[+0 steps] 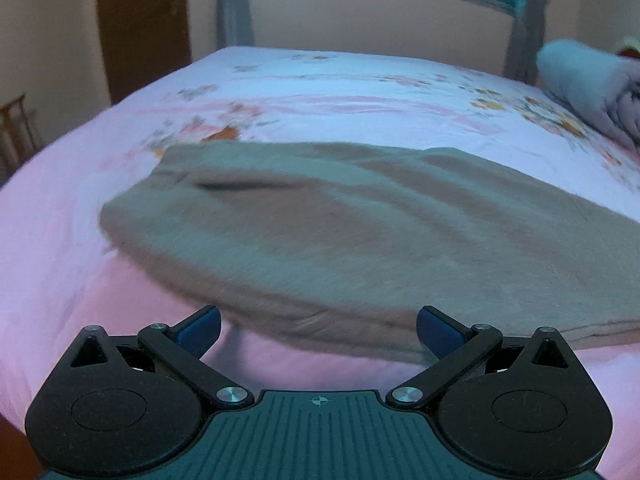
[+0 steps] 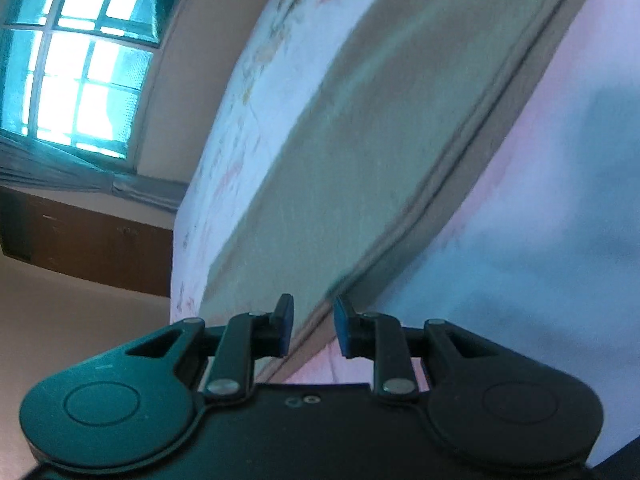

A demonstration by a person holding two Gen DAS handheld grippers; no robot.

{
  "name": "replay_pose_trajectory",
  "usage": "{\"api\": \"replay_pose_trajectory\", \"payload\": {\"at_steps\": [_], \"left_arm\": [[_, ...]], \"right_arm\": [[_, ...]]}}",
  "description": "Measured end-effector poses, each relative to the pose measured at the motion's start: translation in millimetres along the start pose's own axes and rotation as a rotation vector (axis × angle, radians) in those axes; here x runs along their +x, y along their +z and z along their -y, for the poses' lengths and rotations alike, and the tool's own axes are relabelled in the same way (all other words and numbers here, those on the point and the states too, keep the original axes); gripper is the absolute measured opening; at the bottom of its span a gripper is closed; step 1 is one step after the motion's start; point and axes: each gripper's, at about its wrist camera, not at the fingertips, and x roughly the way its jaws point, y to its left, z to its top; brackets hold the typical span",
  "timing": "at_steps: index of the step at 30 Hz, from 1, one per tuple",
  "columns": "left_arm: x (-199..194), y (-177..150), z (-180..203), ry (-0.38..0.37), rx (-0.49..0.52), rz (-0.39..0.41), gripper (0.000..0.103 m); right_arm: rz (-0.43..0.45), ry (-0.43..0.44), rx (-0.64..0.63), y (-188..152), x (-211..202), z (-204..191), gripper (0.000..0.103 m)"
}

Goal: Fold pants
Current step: 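Lower the leg end onto the pants and open the right gripper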

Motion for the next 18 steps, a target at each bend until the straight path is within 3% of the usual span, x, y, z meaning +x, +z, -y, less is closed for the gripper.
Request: {"api": "replay_pose_trajectory", "payload": {"at_steps": [5,9,14,18], "left_arm": [[4.3,-3.9,-14.1,-0.030,-0.048,0.003,0.103],[7.1,-7.7,-21.4,-0.055,-0.094,-0.008,0.103],[9.1,-9.8,-23.6,-0.069,-0.100,-0.009,0.103],[8.1,-10.9,-24.3,-0.069,-0.104,-0.011,0.103]], "right_arm": [[0.010,0.003,0.056,-4.6,10.2,3.5,0.014],[0.018,-0.035,0.037,-11.1,18.3,0.4,0.000],[0.074,-0.046,-0.074,-20.1,-4.7,-19.0,0.000],[0.075,-0.100,-0.031,-14.4,-12.0,-0.2,0.000]]}}
